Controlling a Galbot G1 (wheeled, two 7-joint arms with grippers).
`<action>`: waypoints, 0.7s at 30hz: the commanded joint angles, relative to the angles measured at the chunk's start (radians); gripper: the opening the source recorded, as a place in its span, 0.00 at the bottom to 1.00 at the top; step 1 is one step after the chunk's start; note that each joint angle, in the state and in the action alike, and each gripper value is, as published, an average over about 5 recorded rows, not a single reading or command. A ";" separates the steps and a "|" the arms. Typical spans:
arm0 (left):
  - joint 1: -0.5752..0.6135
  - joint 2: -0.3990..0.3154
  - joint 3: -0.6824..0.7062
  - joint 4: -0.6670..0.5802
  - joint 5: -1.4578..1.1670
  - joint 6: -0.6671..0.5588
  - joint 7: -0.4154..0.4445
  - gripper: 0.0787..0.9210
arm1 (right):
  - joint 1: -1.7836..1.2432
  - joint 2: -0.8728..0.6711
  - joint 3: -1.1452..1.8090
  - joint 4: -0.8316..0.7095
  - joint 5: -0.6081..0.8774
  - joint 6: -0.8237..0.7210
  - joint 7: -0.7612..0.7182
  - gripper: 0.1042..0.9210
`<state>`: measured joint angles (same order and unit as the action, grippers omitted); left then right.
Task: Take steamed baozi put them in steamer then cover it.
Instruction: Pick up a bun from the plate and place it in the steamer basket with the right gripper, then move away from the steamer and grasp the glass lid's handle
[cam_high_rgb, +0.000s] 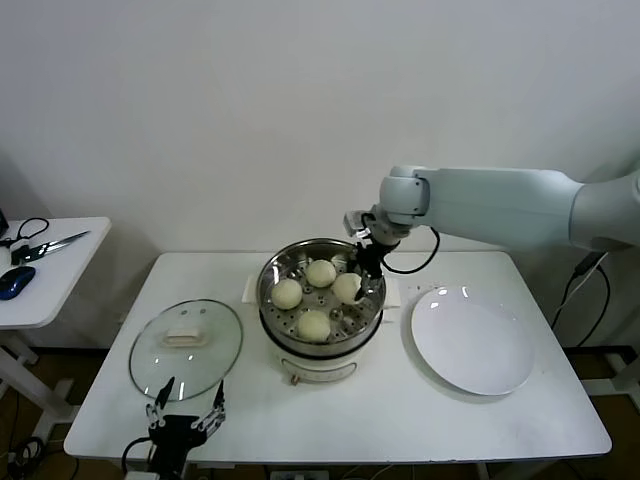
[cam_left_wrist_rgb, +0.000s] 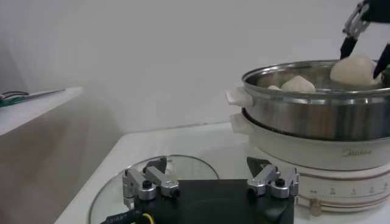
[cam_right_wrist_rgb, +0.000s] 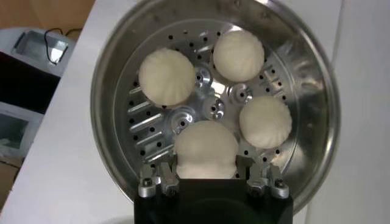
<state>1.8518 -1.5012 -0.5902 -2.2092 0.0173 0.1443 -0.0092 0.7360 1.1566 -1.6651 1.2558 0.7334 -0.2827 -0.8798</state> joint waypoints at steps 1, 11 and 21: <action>-0.001 0.001 0.000 0.003 -0.003 -0.001 0.000 0.88 | -0.057 0.028 0.001 -0.025 -0.054 -0.010 0.028 0.66; -0.005 0.002 0.001 0.001 -0.006 0.004 0.001 0.88 | -0.042 0.025 0.018 -0.031 -0.033 0.008 -0.011 0.80; -0.007 0.004 -0.005 -0.016 -0.006 0.030 -0.004 0.88 | 0.000 -0.157 0.235 0.063 0.134 0.009 0.022 0.88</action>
<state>1.8464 -1.4985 -0.5935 -2.2184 0.0111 0.1593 -0.0095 0.7260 1.1256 -1.5946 1.2583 0.7444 -0.2660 -0.8955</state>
